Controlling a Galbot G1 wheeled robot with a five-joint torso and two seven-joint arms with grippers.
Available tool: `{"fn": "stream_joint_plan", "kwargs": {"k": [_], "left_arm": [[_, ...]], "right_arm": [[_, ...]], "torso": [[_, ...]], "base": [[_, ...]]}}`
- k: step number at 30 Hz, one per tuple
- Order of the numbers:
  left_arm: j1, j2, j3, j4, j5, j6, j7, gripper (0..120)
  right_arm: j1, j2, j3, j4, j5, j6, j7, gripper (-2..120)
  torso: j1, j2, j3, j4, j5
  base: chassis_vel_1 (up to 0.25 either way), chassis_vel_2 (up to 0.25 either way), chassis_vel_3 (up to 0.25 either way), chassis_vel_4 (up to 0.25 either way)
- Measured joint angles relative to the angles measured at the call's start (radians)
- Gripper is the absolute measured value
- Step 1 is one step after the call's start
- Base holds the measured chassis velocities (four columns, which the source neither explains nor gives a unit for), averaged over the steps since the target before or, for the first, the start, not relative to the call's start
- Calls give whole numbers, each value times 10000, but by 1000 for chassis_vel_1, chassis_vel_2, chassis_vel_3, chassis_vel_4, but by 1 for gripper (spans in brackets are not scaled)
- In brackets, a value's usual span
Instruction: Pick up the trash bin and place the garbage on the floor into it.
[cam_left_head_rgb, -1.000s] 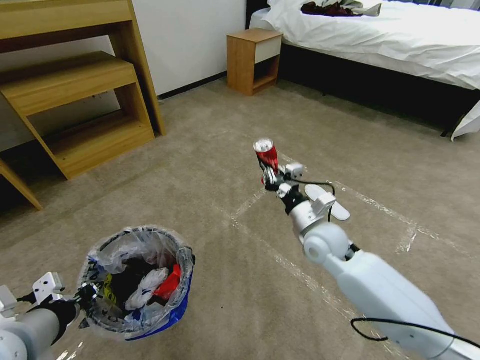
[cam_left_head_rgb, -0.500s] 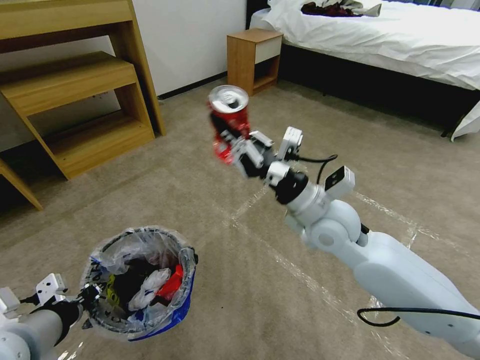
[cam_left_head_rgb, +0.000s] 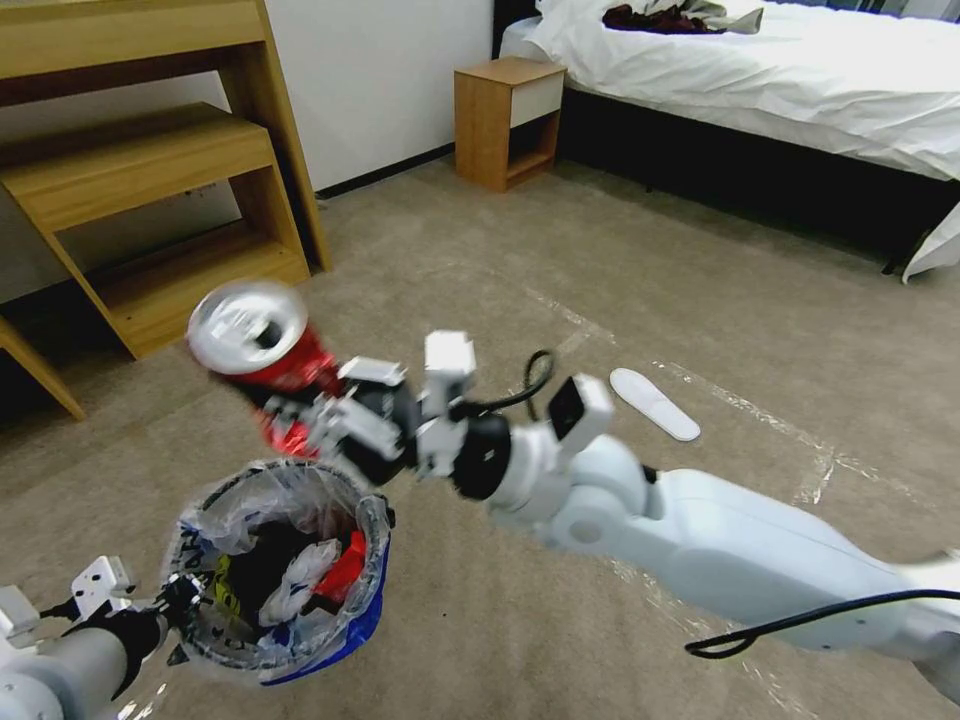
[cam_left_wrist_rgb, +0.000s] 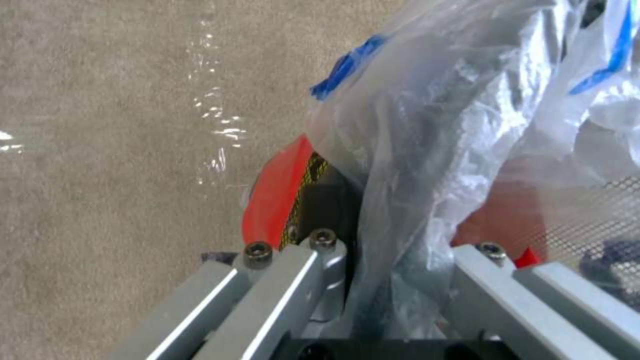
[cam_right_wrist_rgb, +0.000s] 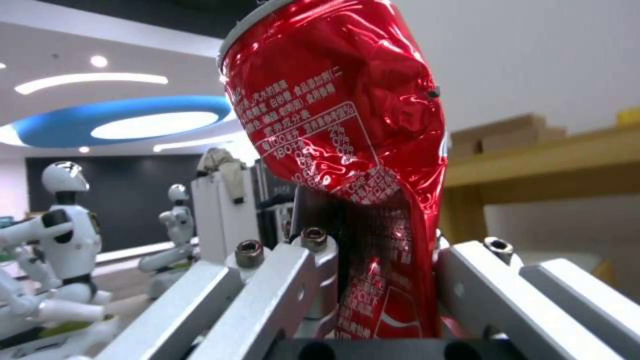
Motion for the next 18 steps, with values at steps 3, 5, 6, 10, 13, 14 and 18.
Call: {"fn": "stream_joint_plan", "kwargs": {"k": [3, 5, 6, 10, 13, 14, 18], "left_arm": [[34, -74, -17, 0, 49, 0, 20, 0], [44, -112, -29, 0, 72, 0, 30, 0], [48, -134, -29, 0, 75, 0, 35, 0], [32, -198, -13, 0, 100, 0, 48, 0], [20, -206, 0, 0, 127, 0, 62, 0], [22, -191, -3, 0, 128, 0, 63, 0], [23, -168, 7, 0, 139, 0, 65, 0]], "right_arm": [[56, 489, -421, -512, -110, 19, 23, 6], [60, 762, -572, -857, -177, 29, -32, 6], [60, 935, -641, -1046, -209, 37, -80, 6], [23, 1474, -886, -1551, -350, 58, -129, 6], [-322, 1929, -1114, -2205, -718, 161, -289, 6], [-469, 2016, -1113, -2422, -806, 195, -383, 6], [-741, 2151, -1051, -2905, -1008, 283, -606, 6]], "torso": [[0, 0, 0, 2, 0], [0, 0, 0, 0, -1], [0, 0, 1, 1, 0], [0, 0, 0, 1, 0], [0, 0, 0, 0, 0], [0, 0, 0, -1, 0], [0, 0, 0, 0, 1]], "base": [[0, 0, 0, 0], [0, 0, 0, 0], [0, 0, 0, 0], [0, 0, 0, 0], [0, 0, 0, 0], [0, 0, 0, 0], [0, 0, 0, 0]]}}
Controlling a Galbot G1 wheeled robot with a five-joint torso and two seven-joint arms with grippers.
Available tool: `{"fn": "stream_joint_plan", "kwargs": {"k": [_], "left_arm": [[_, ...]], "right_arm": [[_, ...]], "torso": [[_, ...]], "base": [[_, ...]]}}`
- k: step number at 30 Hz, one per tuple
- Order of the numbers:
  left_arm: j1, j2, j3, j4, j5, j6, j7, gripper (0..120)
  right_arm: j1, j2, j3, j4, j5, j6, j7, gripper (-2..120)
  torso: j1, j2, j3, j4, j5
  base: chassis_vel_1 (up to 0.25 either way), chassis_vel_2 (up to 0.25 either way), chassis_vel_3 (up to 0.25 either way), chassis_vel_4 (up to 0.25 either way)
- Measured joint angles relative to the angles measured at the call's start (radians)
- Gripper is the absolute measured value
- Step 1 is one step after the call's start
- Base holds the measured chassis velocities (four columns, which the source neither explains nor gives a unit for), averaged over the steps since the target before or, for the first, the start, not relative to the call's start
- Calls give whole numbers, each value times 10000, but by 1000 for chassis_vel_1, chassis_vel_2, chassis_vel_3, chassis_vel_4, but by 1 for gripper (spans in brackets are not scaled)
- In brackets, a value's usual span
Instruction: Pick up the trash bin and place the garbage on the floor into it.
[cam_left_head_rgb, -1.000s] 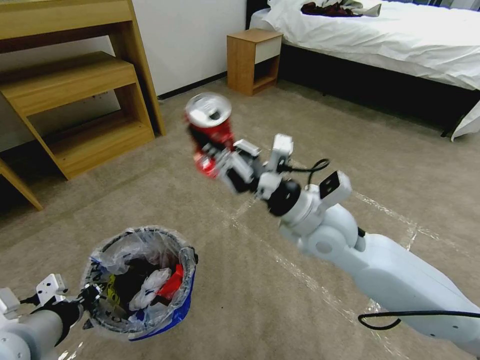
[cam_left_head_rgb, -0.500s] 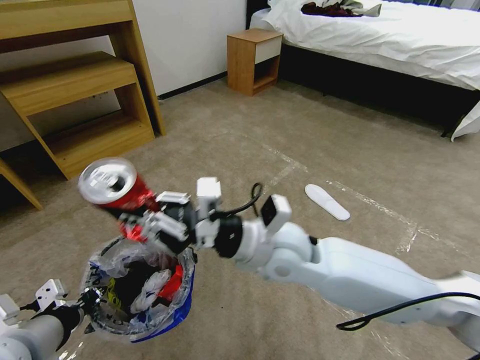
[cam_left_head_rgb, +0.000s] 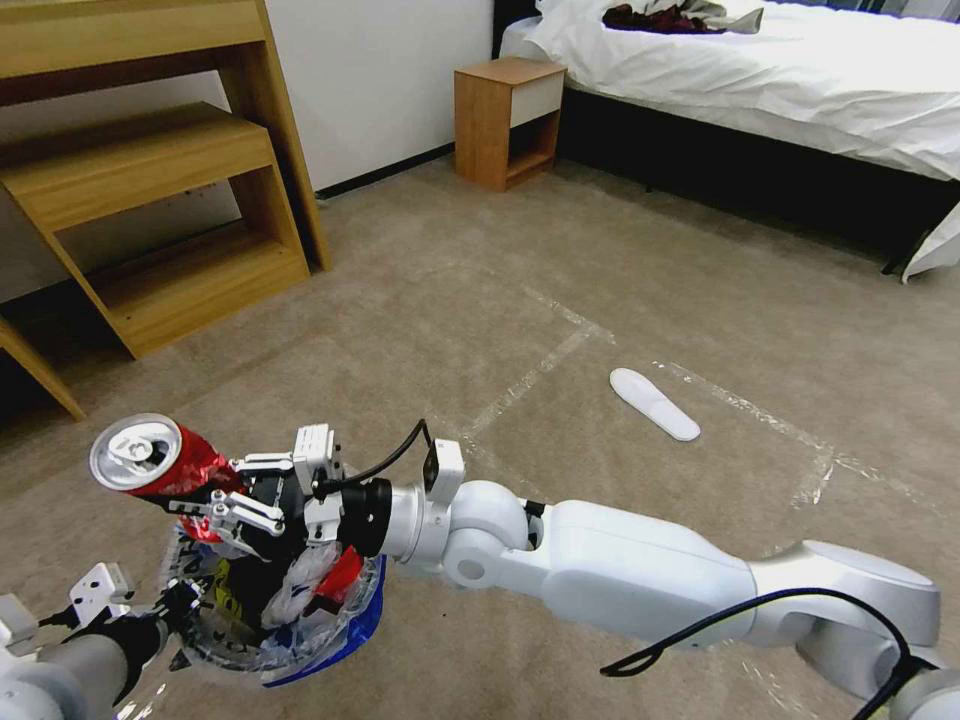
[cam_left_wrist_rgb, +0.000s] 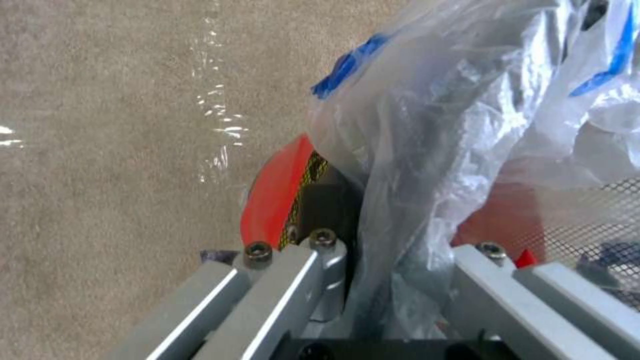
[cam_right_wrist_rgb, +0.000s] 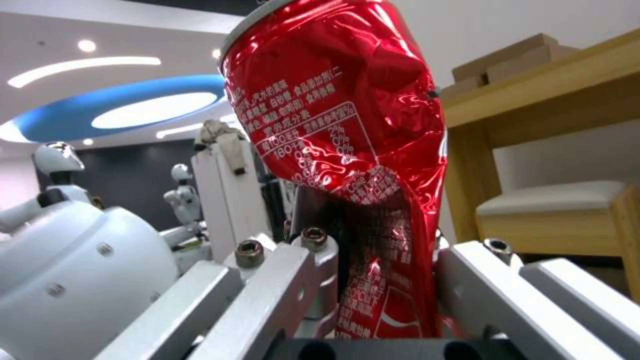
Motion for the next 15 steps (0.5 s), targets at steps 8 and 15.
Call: {"fn": "stream_joint_plan", "kwargs": {"k": [8, 15], "left_arm": [[-106, 133, 23, 0, 1, 0, 2, 0], [-131, 183, 22, 0, -5, 0, 3, 0]], "right_arm": [[-656, 89, 91, -695, -446, 166, -292, 6], [-942, -29, 314, -990, -657, 300, -556, 6]], "torso": [[0, 0, 0, 0, 0], [0, 0, 0, 0, 1]], "base": [[0, 0, 0, 0], [0, 0, 0, 0]]}}
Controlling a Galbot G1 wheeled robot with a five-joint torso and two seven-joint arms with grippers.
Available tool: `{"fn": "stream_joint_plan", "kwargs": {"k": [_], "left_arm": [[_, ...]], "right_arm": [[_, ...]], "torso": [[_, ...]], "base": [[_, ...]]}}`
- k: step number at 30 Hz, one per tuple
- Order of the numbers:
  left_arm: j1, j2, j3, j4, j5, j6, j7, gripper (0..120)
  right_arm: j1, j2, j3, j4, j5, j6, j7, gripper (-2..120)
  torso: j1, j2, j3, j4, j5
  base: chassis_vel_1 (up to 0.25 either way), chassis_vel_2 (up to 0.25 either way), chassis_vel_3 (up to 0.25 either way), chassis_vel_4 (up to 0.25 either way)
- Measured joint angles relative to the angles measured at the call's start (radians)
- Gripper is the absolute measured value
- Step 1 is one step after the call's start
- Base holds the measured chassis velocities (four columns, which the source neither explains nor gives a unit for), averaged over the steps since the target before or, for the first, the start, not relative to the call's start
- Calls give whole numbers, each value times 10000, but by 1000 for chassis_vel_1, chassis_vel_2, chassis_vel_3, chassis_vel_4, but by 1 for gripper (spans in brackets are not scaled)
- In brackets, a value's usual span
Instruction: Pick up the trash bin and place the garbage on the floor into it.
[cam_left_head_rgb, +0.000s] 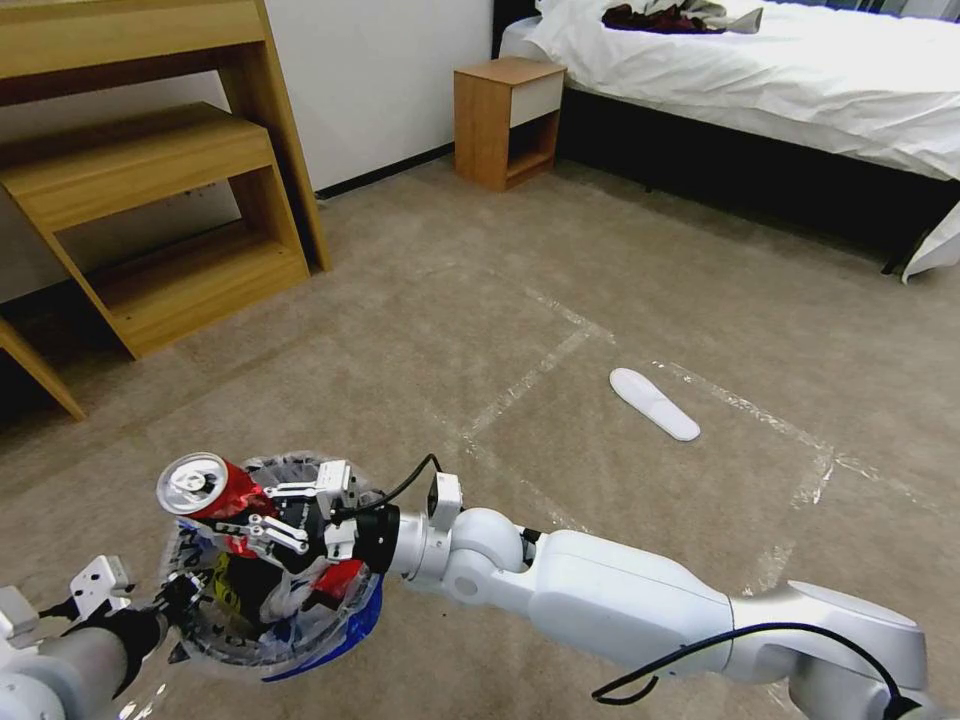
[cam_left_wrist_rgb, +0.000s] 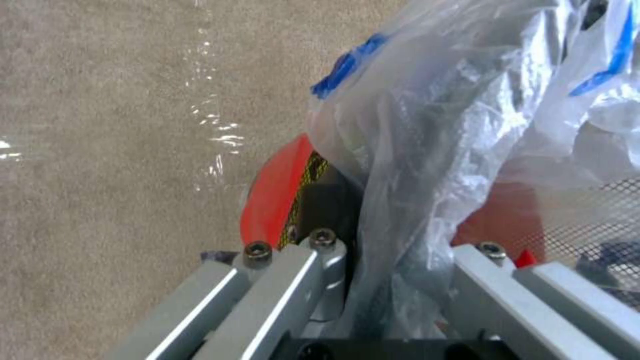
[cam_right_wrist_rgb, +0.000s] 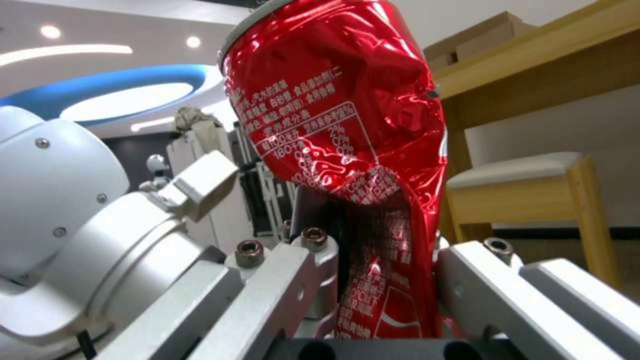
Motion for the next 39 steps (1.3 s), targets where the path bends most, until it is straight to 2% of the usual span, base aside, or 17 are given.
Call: {"fn": "stream_joint_plan", "kwargs": {"k": [7, 10, 13, 14, 17, 18, 21, 26, 28, 31, 32, 39], "left_arm": [[-26, 77, 13, 0, -23, 0, 0, 0], [-29, 122, -8, 0, -45, 0, 0, 0], [-1, 114, -9, 0, -50, 0, 1, 0], [-1, 114, -9, 0, -50, 0, 1, 0], [9, 112, -10, 0, -52, 1, 0, 0], [9, 112, -10, 0, -52, 1, 0, 0], [10, 115, -11, 0, -56, 0, 0, 0], [6, 116, -11, 0, -60, 0, 0, 0], [16, 117, -10, 0, -65, 0, 0, 0], [22, 120, -14, 0, -66, 0, -1, 0], [36, 127, -26, 0, -70, 0, -1, 0], [54, 114, -36, 1, -74, 0, -1, 0]], "right_arm": [[-92, -54, 8, -168, -186, 106, -56, 6], [-154, -90, -11, -229, -308, 158, -73, 11], [-209, -98, 44, -338, -439, 210, -189, 24], [-209, -98, 44, -338, -439, 210, -189, 24], [-165, -106, 74, -345, -478, 163, -296, 37], [-165, -106, 74, -345, -478, 163, -296, 37], [-57, -136, 58, -354, -479, 84, -385, 56], [4, -133, 22, -354, -472, 26, -425, 67], [53, -80, -20, -354, -462, -2, -444, 79], [78, -66, -35, -354, -457, -14, -457, 86], [120, -52, -58, -335, -449, -27, -457, 94], [202, -41, -85, -312, -459, -30, -428, 100]], "torso": [[1, 0, 0, 0, 0], [0, 0, 0, 0, 0], [0, 0, 0, 1, 0], [0, 0, 0, 1, 0], [0, 0, 0, 1, 0], [0, 0, 0, 1, 0], [0, 0, 0, 1, 0], [0, 0, 1, 1, 0], [1, 0, 0, 1, 0], [0, 0, 0, 1, 0], [0, 0, 0, 2, 0], [0, 0, 0, 2, 0]], "base": [[0, 0, 0, 0], [0, 0, 0, 0], [0, 0, 0, 0], [0, 0, 0, 0], [0, 0, 0, 0], [0, 0, 0, 0], [0, 0, 0, 0], [0, 0, 0, 0], [0, 0, 0, 0], [0, 0, 0, 0], [0, 0, 0, 0], [0, 0, 0, 0]]}}
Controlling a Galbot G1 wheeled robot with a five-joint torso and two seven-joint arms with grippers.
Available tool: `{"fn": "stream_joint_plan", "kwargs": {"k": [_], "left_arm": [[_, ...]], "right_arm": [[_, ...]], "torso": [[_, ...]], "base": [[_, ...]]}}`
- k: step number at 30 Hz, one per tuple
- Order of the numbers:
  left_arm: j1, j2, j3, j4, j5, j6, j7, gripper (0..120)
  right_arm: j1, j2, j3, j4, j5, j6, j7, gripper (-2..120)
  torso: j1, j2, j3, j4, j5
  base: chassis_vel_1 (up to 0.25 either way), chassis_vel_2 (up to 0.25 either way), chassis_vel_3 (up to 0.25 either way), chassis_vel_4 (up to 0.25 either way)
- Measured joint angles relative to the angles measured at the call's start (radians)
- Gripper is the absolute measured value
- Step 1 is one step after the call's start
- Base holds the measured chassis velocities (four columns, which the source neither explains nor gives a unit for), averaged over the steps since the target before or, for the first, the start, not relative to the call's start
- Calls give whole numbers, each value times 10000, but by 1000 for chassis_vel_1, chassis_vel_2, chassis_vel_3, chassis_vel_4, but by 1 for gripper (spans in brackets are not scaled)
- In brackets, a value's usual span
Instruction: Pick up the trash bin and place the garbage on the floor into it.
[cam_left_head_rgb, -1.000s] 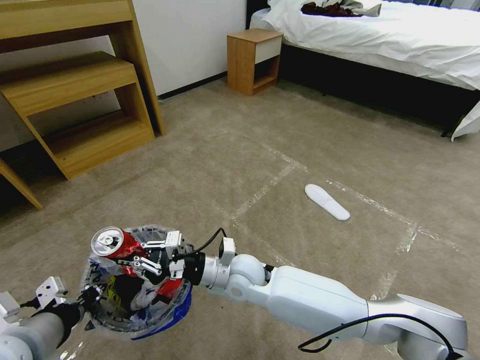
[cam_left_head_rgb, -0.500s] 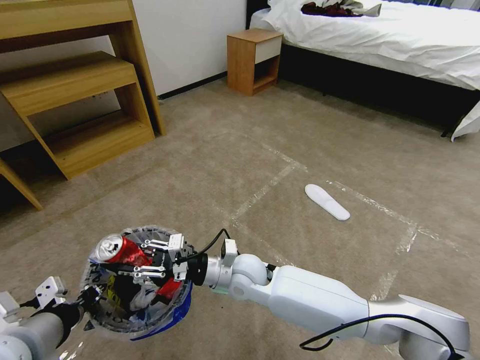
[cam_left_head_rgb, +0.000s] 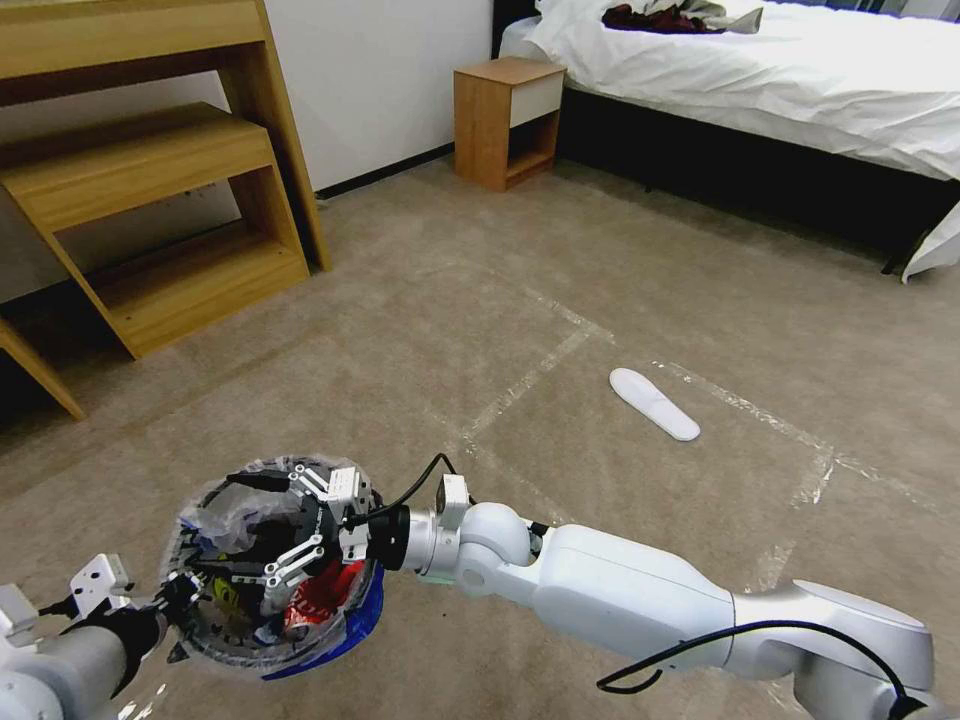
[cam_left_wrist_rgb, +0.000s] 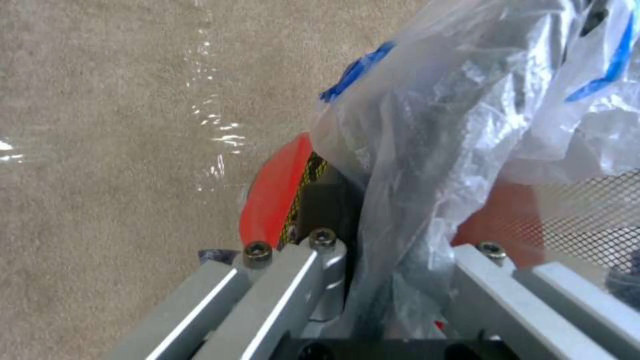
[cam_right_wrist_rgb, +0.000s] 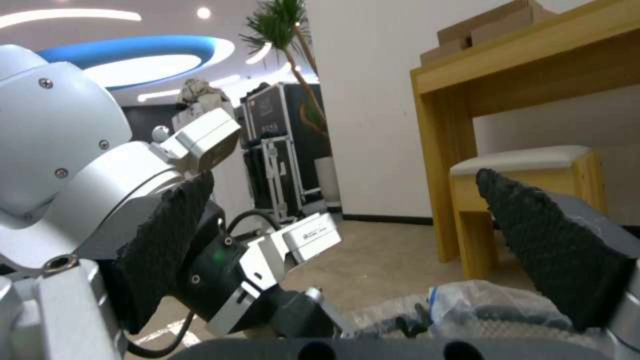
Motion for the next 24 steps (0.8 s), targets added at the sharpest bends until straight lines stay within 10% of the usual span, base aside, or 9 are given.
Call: {"fn": "stream_joint_plan", "kwargs": {"k": [10, 24], "left_arm": [[34, -15, -32, 0, -6, 0, 0, 0], [83, 134, -135, 0, -70, -1, -12, 0]], "right_arm": [[90, -175, 1418, 555, 50, -115, 608, 100], [-1855, -2572, 6793, 2174, -1350, -1194, 4541, 100]], "torso": [[0, 0, 0, 0, 1], [0, 0, 0, -3, 5]], "base": [[0, 0, 0, 0], [0, 0, 0, 0]]}}
